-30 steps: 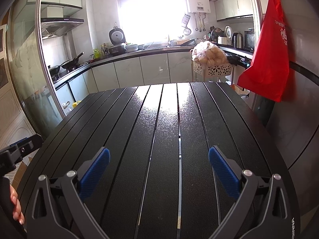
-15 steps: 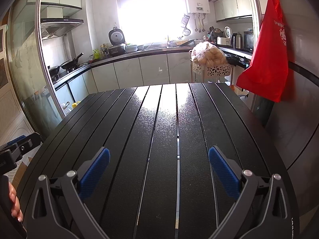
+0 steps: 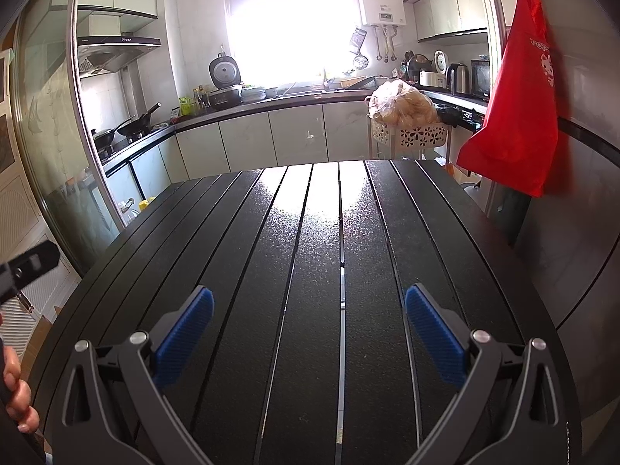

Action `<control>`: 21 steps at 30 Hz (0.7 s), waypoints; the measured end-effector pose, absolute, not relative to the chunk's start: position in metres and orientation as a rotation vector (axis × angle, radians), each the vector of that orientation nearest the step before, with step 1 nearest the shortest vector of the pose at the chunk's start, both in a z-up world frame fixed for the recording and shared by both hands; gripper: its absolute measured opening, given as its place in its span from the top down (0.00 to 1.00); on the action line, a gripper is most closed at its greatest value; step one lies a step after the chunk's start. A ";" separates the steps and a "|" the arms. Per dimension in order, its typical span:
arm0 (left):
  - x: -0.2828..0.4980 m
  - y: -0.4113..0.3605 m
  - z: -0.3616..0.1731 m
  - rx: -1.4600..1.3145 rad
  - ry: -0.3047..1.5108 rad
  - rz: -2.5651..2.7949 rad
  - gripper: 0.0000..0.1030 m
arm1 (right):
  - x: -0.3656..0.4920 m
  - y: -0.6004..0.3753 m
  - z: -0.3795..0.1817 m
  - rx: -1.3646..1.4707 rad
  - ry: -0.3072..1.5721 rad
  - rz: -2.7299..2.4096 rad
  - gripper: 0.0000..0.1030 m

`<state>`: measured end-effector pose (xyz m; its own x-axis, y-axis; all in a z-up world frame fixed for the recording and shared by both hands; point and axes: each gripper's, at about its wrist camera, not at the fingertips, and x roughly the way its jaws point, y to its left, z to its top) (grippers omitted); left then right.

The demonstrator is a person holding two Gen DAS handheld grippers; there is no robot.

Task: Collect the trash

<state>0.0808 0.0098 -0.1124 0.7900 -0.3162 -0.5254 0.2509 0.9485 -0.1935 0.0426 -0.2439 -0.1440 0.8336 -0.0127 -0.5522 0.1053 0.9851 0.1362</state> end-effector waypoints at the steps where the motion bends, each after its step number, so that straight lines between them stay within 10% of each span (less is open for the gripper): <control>1: 0.081 0.009 -0.112 -0.118 0.583 -0.307 0.08 | 0.043 -0.245 -0.144 0.164 0.582 -0.064 0.03; 21: 0.083 0.001 -0.128 -0.031 0.584 -0.212 0.08 | 0.044 -0.243 -0.151 0.160 0.597 -0.084 0.03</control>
